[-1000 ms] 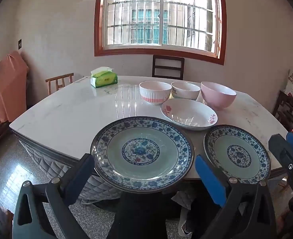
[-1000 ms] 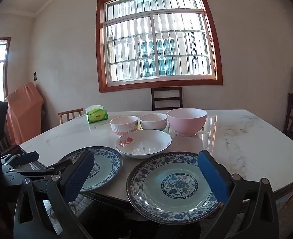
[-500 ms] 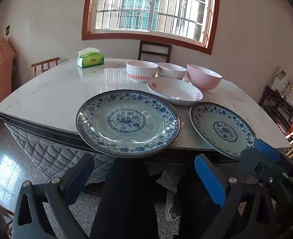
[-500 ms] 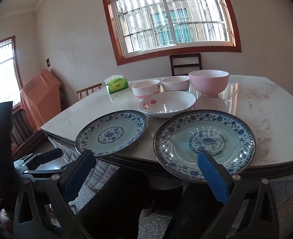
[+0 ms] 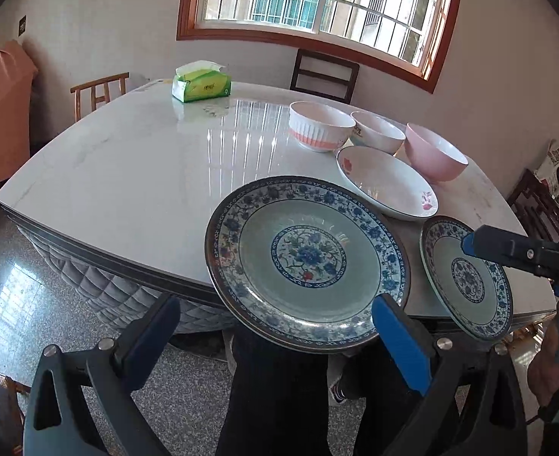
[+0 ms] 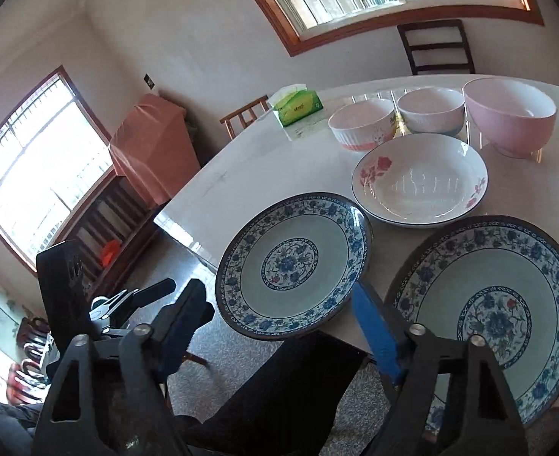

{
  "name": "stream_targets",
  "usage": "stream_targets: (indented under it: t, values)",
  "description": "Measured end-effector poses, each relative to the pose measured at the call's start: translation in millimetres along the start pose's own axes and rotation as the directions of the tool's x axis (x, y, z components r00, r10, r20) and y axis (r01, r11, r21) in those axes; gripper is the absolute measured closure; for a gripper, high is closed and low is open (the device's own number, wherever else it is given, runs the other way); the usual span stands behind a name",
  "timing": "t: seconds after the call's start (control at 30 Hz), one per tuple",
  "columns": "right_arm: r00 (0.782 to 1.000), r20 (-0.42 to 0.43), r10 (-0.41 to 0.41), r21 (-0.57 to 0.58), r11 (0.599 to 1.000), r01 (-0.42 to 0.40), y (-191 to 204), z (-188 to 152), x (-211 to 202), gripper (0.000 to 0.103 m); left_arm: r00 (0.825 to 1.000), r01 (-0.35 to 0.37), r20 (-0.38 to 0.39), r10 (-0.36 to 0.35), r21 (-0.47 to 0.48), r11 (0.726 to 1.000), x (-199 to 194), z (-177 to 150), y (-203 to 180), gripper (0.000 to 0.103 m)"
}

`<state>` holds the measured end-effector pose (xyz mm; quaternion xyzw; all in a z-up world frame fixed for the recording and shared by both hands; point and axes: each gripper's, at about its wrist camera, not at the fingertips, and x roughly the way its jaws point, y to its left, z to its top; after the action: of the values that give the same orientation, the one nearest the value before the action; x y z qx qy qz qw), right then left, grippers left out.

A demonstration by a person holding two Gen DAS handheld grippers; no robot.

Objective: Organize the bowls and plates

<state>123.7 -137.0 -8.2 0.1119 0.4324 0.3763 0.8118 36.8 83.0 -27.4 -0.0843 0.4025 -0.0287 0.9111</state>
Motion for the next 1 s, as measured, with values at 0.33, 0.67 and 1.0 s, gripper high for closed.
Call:
stream_targets:
  t: [0.33, 0.67, 1.0]
  values:
    - [0.981, -0.195, 0.01, 0.082, 0.997, 0.007, -45, 40, 57, 0.046, 0.99, 0.074, -0.114, -0.088, -0.12, 0.99, 35, 32, 42, 0.01]
    - [0.97, -0.242, -0.028, 0.079, 0.996, 0.048, -53, 43, 76, 0.045, 0.983, 0.069, -0.159, -0.093, -0.152, 0.986, 52, 37, 56, 0.011]
    - [0.957, -0.289, -0.023, 0.098, 0.994, 0.053, -60, 44, 94, 0.045, 0.976, 0.066, -0.195, -0.095, -0.152, 0.986, 67, 36, 57, 0.011]
